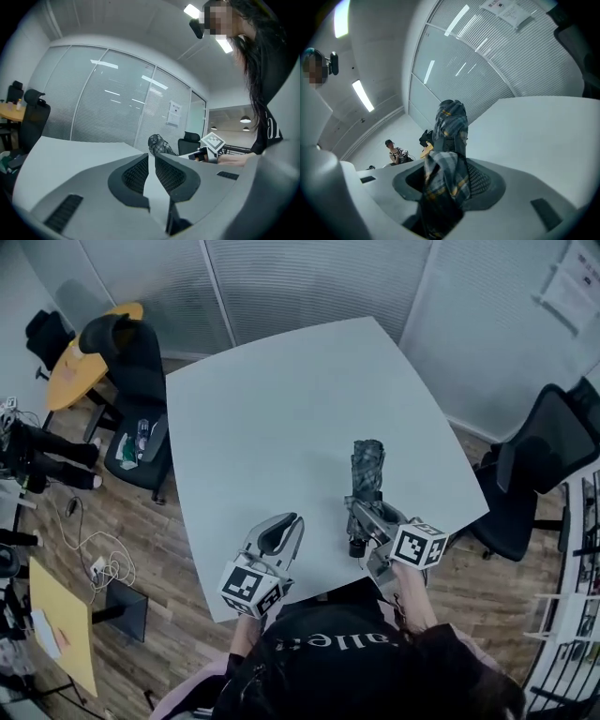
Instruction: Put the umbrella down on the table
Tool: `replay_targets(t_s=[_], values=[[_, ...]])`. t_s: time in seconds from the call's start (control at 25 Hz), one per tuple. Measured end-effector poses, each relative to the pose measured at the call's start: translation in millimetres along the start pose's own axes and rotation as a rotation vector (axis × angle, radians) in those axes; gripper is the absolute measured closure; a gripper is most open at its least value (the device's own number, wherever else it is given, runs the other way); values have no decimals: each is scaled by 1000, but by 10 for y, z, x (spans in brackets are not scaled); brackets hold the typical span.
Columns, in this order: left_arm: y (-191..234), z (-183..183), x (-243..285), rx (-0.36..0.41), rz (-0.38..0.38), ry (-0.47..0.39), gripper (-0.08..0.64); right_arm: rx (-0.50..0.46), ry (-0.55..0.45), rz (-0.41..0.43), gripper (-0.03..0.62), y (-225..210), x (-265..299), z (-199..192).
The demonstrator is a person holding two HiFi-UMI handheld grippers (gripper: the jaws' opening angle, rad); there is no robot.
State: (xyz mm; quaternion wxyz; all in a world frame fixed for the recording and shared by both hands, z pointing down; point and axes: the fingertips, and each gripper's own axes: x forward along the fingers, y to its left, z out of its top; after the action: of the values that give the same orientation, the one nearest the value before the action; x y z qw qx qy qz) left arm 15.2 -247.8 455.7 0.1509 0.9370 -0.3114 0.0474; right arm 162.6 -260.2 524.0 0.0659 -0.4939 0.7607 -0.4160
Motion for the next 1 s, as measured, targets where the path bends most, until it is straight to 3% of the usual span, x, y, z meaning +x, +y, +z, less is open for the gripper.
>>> replay_targets(t_s=[0.44, 1.0], values=[[58, 86, 436, 13, 134, -5, 500, -155, 193, -7, 393, -938, 736, 610], [113, 19, 364, -17, 284, 16, 500, -346, 473, -203, 394, -2036, 1915, 678]])
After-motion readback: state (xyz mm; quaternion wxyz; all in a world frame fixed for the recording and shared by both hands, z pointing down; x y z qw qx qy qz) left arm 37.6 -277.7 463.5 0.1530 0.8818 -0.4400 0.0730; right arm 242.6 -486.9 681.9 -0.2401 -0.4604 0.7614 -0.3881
